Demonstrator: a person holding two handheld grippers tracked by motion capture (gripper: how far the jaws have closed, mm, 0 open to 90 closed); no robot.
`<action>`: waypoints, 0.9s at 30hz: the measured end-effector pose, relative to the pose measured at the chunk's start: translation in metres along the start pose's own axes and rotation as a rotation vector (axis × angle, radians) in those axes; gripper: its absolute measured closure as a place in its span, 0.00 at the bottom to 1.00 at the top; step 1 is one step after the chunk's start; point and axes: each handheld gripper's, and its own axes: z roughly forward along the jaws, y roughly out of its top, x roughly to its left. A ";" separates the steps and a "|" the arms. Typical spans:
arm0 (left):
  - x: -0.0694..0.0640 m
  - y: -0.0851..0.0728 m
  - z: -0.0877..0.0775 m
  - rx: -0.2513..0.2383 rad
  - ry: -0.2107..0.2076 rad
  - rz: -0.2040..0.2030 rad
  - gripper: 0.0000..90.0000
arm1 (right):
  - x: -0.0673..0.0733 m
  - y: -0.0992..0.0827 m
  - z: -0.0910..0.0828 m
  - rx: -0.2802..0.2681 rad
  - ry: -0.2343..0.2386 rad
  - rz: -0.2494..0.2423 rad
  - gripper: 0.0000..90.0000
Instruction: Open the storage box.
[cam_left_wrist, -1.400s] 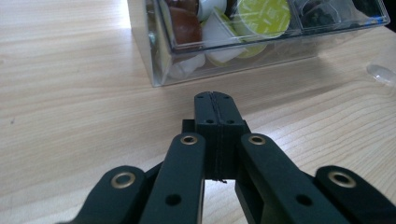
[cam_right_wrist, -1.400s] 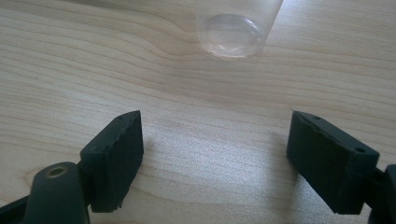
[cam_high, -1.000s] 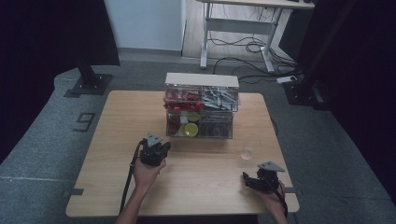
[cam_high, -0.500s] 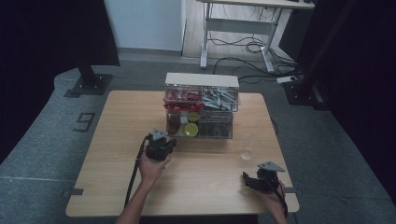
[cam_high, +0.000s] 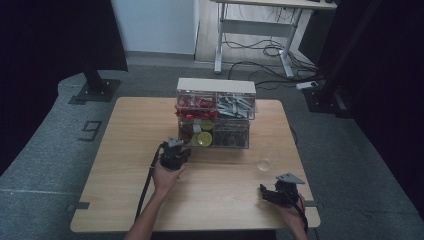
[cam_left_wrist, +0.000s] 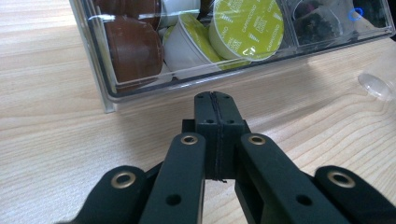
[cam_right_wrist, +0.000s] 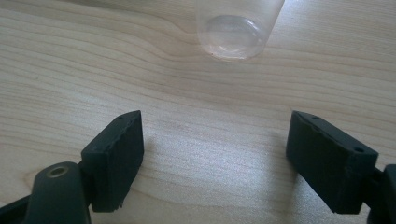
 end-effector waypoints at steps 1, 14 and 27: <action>0.000 0.001 0.001 0.002 -0.001 -0.003 1.00 | 0.000 0.000 0.000 0.000 0.000 0.000 0.21; 0.005 0.004 0.015 0.026 0.003 -0.024 1.00 | 0.000 0.000 0.000 -0.001 0.000 -0.001 0.21; 0.005 0.006 0.011 0.042 0.015 -0.022 1.00 | 0.000 0.000 0.000 -0.001 0.000 -0.001 0.21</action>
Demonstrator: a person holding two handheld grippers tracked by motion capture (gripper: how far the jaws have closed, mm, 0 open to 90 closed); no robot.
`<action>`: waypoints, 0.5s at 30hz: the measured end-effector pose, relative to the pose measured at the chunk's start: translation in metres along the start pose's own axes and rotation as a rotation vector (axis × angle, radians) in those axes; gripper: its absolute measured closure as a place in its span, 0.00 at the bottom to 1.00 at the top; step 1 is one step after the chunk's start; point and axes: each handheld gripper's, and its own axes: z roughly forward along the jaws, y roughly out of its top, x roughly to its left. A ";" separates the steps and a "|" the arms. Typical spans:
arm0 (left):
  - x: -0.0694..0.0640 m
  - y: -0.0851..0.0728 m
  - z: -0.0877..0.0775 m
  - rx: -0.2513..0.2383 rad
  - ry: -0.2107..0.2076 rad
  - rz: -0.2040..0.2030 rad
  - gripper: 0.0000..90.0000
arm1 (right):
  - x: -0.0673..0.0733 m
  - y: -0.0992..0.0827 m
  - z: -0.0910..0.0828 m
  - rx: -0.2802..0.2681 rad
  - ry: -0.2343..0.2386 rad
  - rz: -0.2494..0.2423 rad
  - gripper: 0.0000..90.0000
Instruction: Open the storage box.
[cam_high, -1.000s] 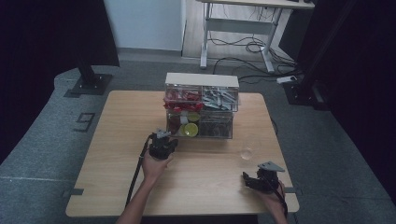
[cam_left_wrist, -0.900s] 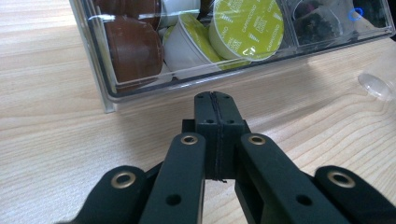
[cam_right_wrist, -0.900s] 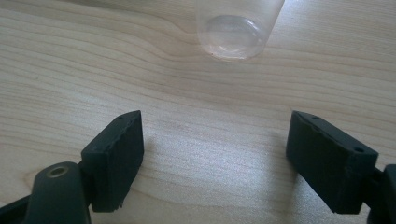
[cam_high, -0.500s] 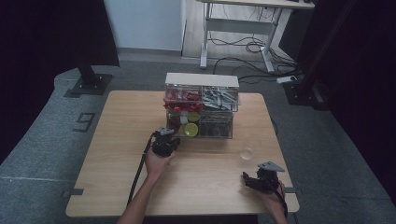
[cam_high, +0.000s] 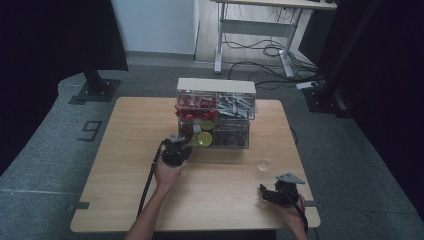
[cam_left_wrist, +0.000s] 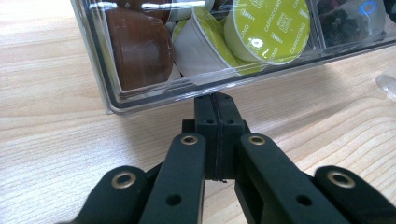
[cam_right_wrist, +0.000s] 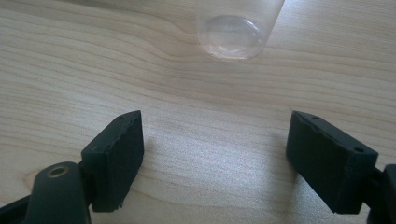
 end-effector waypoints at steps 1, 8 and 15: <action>0.000 0.000 0.000 0.000 0.001 0.001 1.00 | 0.000 0.000 0.000 0.000 0.000 0.000 0.21; -0.002 0.000 -0.002 -0.009 0.000 -0.004 1.00 | 0.000 0.000 0.000 0.000 0.000 0.000 0.21; -0.003 0.004 -0.012 -0.045 -0.010 -0.001 1.00 | 0.000 0.000 0.000 0.000 0.000 0.000 0.21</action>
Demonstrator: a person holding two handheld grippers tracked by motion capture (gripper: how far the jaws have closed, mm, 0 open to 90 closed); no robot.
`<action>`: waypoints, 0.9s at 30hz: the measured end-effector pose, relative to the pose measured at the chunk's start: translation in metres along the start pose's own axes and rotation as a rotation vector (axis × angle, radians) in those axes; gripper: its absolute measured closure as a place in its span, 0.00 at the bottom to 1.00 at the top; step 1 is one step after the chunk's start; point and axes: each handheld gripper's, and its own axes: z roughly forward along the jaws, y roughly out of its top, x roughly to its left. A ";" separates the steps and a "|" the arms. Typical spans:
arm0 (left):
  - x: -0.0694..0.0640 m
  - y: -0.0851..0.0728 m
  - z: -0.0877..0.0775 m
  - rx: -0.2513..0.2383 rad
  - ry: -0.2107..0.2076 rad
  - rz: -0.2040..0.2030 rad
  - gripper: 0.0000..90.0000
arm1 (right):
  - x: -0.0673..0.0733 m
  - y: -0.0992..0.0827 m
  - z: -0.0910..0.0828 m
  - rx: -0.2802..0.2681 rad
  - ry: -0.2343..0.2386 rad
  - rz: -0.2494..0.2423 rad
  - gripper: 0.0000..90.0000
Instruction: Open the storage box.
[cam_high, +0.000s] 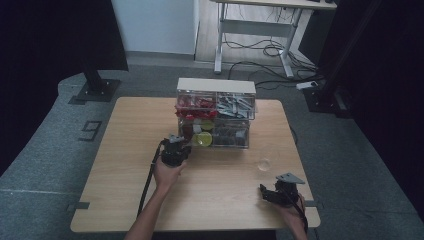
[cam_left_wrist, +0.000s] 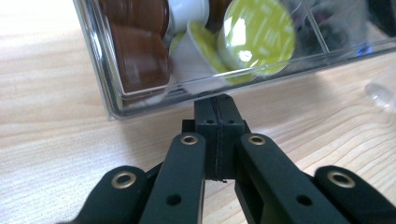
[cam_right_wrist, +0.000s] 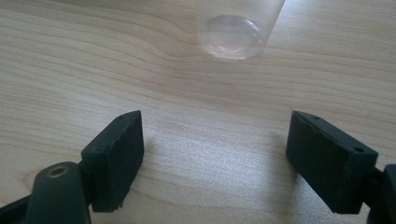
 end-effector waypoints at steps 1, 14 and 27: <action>-0.001 0.001 -0.002 -0.007 0.000 0.003 1.00 | 0.000 0.000 0.000 0.000 0.000 0.000 0.21; -0.002 0.012 -0.011 -0.021 -0.004 0.002 1.00 | 0.000 0.000 0.000 -0.001 0.000 0.001 0.21; -0.004 0.029 -0.018 -0.042 -0.009 0.002 1.00 | 0.000 0.000 0.000 0.000 0.000 0.000 0.21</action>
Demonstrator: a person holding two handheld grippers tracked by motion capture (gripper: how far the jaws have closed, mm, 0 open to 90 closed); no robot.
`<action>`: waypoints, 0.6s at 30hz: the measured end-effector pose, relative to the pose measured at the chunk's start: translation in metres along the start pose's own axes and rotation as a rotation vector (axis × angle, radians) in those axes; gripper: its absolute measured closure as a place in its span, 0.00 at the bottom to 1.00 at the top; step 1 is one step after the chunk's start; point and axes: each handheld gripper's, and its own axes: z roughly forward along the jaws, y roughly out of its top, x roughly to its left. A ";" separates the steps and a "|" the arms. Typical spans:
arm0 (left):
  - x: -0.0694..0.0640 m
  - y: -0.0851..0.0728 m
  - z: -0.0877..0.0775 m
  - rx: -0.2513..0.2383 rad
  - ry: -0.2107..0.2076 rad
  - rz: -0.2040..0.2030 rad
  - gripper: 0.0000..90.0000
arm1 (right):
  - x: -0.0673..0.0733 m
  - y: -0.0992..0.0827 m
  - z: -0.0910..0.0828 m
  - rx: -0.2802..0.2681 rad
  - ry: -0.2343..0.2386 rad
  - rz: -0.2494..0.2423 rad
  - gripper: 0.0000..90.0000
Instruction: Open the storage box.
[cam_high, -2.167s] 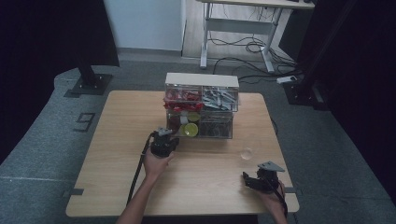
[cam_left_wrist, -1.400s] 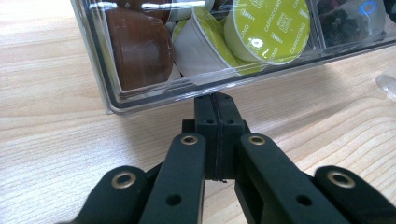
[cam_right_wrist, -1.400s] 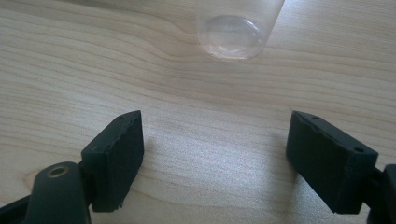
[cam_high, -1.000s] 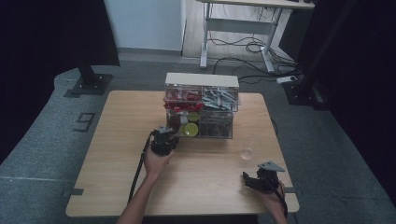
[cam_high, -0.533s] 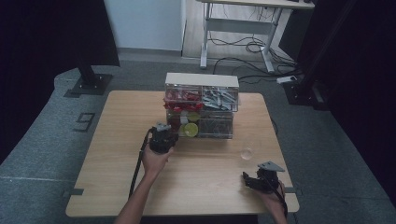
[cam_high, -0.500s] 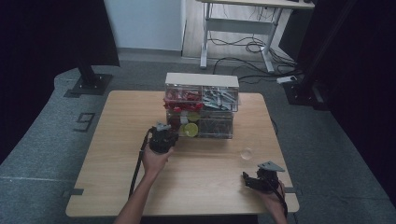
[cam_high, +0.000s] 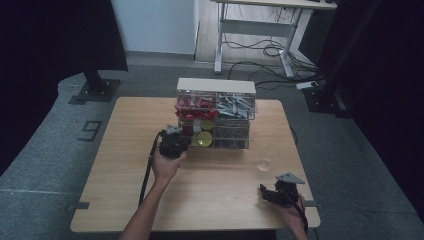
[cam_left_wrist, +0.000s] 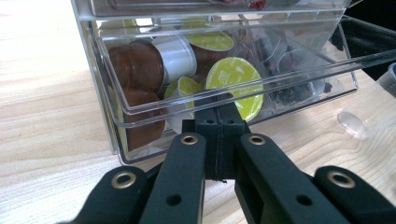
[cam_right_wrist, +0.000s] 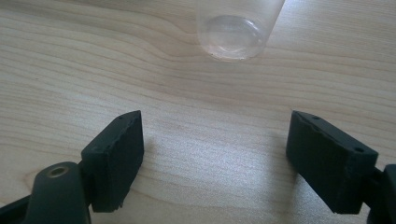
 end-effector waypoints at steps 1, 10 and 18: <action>0.000 0.003 0.000 -0.001 0.000 0.000 1.00 | 0.000 0.000 0.000 0.000 0.000 0.000 0.21; -0.003 0.018 -0.003 -0.015 0.001 0.001 1.00 | 0.000 0.000 0.000 0.000 0.001 0.000 0.21; -0.004 0.030 -0.003 -0.028 0.003 -0.007 1.00 | -0.001 0.000 0.000 -0.001 0.002 -0.002 0.21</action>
